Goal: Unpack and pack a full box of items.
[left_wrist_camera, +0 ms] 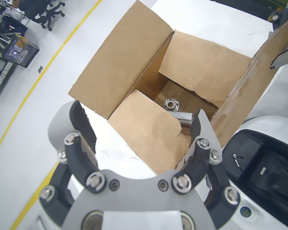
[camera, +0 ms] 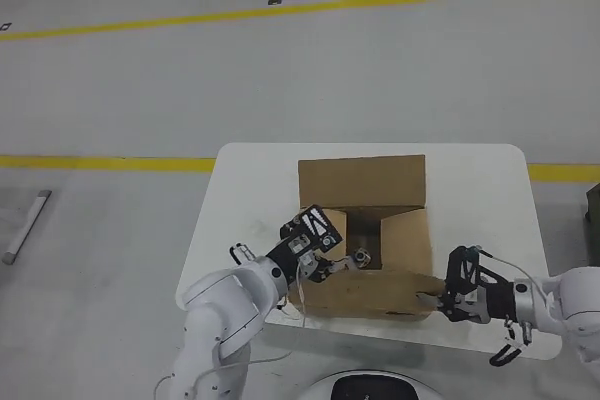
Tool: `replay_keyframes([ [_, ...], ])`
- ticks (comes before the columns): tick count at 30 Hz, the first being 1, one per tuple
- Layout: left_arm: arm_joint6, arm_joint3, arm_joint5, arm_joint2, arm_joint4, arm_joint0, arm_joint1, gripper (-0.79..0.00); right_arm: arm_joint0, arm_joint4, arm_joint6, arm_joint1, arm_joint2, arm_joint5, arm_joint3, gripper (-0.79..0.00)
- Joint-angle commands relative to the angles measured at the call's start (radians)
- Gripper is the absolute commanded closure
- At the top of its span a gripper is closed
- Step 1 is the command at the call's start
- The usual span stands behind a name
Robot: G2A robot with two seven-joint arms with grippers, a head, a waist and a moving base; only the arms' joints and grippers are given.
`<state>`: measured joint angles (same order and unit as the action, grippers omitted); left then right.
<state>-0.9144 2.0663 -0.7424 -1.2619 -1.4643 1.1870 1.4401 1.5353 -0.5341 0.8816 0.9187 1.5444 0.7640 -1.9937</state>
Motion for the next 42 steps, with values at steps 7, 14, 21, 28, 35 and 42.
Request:
replay_keyframes([
  [7, -0.060, -0.042, 0.007, 0.084, 0.019, -0.053, -0.003, -0.785, 0.048, -0.103, -0.079, -0.003, 0.005, -0.002, -0.037, 0.000],
  [14, -0.113, -0.044, -0.031, 0.126, 0.045, -0.055, -0.012, -0.785, 0.066, -0.101, -0.125, -0.007, 0.018, -0.006, -0.034, -0.376],
  [21, -0.132, -0.007, -0.031, 0.142, 0.043, -0.045, -0.028, -0.785, 0.103, 0.056, -0.262, -0.011, 0.109, 0.029, 0.022, -0.785],
  [28, -0.116, 0.028, -0.047, 0.152, 0.036, -0.012, -0.060, -0.785, 0.126, 0.378, -0.269, -0.025, 0.147, 0.134, 0.122, -0.785],
  [35, -0.107, 0.094, -0.056, 0.173, 0.044, 0.047, -0.102, -0.785, 0.051, 0.477, -0.114, -0.033, 0.046, -0.087, 0.142, 0.000],
  [42, -0.110, 0.115, -0.054, 0.188, 0.060, 0.076, -0.151, -0.785, -0.072, 0.439, 0.028, -0.028, -0.116, -0.116, 0.165, 0.000],
])
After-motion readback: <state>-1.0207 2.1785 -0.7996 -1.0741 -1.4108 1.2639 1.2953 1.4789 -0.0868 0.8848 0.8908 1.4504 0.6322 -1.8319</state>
